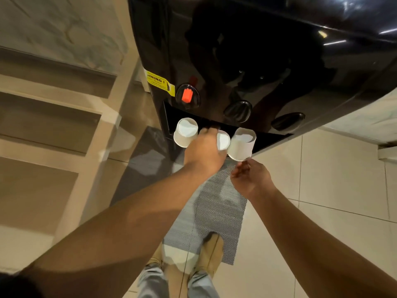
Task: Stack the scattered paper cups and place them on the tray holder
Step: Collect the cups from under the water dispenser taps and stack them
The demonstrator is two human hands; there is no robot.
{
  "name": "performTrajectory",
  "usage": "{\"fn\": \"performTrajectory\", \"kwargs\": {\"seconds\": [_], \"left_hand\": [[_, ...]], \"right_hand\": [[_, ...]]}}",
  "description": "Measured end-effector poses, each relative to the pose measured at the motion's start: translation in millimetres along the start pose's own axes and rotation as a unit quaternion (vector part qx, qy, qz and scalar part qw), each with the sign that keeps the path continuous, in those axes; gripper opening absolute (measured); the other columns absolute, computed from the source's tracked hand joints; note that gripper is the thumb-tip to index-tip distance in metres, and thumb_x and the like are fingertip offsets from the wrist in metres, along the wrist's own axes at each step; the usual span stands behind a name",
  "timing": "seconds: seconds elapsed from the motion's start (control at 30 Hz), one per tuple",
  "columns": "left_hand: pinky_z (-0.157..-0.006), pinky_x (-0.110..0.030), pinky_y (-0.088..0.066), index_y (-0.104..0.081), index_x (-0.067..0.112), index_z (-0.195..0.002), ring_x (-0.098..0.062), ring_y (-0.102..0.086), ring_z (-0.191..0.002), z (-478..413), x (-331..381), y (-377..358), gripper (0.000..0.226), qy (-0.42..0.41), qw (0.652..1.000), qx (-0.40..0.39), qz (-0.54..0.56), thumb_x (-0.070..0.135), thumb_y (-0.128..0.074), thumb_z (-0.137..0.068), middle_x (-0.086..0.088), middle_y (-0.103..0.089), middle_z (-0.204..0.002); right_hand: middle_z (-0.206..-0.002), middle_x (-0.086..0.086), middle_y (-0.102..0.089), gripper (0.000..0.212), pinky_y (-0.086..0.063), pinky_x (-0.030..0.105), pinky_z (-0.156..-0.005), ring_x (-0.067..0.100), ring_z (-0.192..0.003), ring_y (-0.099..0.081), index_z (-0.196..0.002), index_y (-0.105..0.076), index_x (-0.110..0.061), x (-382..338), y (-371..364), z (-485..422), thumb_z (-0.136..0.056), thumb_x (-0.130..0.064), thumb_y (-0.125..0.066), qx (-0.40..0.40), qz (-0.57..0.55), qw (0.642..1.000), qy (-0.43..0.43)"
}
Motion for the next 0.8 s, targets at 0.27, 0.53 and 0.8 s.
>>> {"fn": "performTrajectory", "kwargs": {"seconds": [0.27,0.53,0.8], "left_hand": [[-0.082,-0.039,-0.059,-0.061,0.031,-0.117,-0.009,-0.067,-0.095,65,-31,34,0.049,0.068,0.954,0.147,0.253,0.045,-0.078,-0.073,0.011,-0.069,-0.108],[-0.065,-0.02,-0.054,-0.064,0.03,-0.111,-0.004,-0.067,-0.078,79,-34,29,0.043,0.062,0.909,0.114,0.396,0.037,-0.084,-0.073,0.017,-0.07,-0.092],[-0.076,-0.045,-0.061,-0.061,0.031,-0.115,-0.017,-0.071,-0.087,78,-22,8,0.053,0.054,0.929,0.059,0.362,0.044,-0.083,-0.068,0.006,-0.073,-0.097]], "right_hand": [[-0.08,-0.002,-0.058,0.011,-0.036,0.023,-0.058,0.01,-0.064,-0.048,-0.102,-0.061,-0.014,-4,50,30,-0.097,-0.011,-0.051,-0.014,0.101,0.991,0.09],[-0.084,0.0,-0.057,0.01,-0.034,0.025,-0.061,0.011,-0.066,-0.047,-0.101,-0.06,-0.012,10,39,53,-0.097,-0.007,-0.052,-0.094,0.146,0.979,0.105],[-0.079,-0.001,-0.062,0.014,-0.037,0.026,-0.063,0.009,-0.065,-0.05,-0.096,-0.07,-0.014,16,14,76,-0.087,-0.022,-0.063,-0.221,0.187,0.952,0.096]]}}
Point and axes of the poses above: each hand's wrist, its own z-axis away from the middle knuckle, its own y-axis out of the back of the hand, x = y × z, the point moved 5 cm from there along -z, towards the middle knuckle
